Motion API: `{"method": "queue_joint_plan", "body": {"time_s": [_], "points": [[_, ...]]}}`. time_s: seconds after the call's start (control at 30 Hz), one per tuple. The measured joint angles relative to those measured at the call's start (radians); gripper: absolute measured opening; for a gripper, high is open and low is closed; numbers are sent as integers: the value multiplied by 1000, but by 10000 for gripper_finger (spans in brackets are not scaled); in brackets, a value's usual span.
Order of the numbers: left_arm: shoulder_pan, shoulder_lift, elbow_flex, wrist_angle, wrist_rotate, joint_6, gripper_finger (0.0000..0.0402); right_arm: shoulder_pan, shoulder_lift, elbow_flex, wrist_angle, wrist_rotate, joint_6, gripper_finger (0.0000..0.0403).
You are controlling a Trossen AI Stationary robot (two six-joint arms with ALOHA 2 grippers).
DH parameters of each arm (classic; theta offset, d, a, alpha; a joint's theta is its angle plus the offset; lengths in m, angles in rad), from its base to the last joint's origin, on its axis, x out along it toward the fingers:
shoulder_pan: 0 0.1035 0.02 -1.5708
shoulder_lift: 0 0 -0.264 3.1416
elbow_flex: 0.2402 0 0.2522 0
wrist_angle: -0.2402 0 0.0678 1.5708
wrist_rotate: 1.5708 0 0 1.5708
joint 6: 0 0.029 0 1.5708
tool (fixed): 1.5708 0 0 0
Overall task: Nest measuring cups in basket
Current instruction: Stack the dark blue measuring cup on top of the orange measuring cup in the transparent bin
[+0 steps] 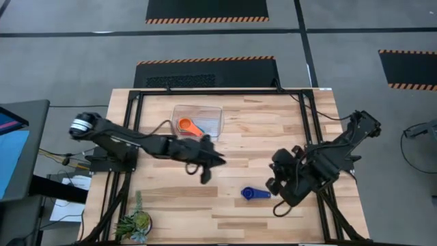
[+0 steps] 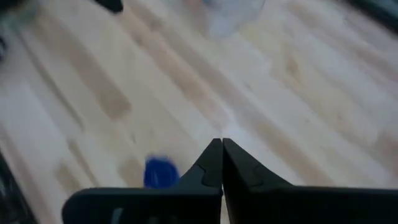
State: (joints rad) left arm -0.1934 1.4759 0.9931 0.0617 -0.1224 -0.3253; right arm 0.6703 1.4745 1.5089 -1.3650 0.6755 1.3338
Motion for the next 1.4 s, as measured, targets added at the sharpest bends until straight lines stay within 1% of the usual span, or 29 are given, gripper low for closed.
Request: {"method": "queue_joint_plan", "body": {"time_s": [0.07,0.1,0.17,0.23,0.33,0.4,0.5,0.57,0.77,0.9,1.0,1.17,1.23,1.3,1.33,1.4], "points": [[6,69,60,-5,50,0,0,18,2,0,-45,-73,10,12],[6,94,89,-11,58,6,0,26,12,0,-69,-105,9,8],[5,133,151,-20,61,22,0,36,36,-10,-90,-167,0,6],[3,149,205,-80,54,32,0,45,67,-40,-57,-223,-3,7],[3,151,259,-188,32,69,0,45,104,-127,48,-313,-9,8],[3,134,274,-238,31,94,0,44,129,-191,176,-371,-38,5],[3,102,277,-319,32,97,0,35,181,-269,342,-422,-62,5],[3,93,277,-388,33,97,0,28,211,-302,415,-441,-66,6],[1,63,276,-549,38,92,0,-6,337,-337,540,-566,-167,4],[-1,47,276,-627,35,93,0,-54,395,-338,611,-576,-200,8],[-3,33,276,-666,36,92,0,-102,421,-337,678,-580,-263,5],[-10,-14,275,-737,22,81,0,-210,427,-333,727,-590,-383,8],[-10,-33,275,-751,5,82,0,-262,418,-332,755,-492,-441,13],[-10,-53,275,-788,-19,81,0,-324,395,-331,779,-432,-492,15],[-10,-64,275,-802,-34,79,0,-350,383,-331,796,-413,-514,14],[-10,-80,275,-821,-54,60,0,-397,360,-332,858,-426,-556,9]]}}
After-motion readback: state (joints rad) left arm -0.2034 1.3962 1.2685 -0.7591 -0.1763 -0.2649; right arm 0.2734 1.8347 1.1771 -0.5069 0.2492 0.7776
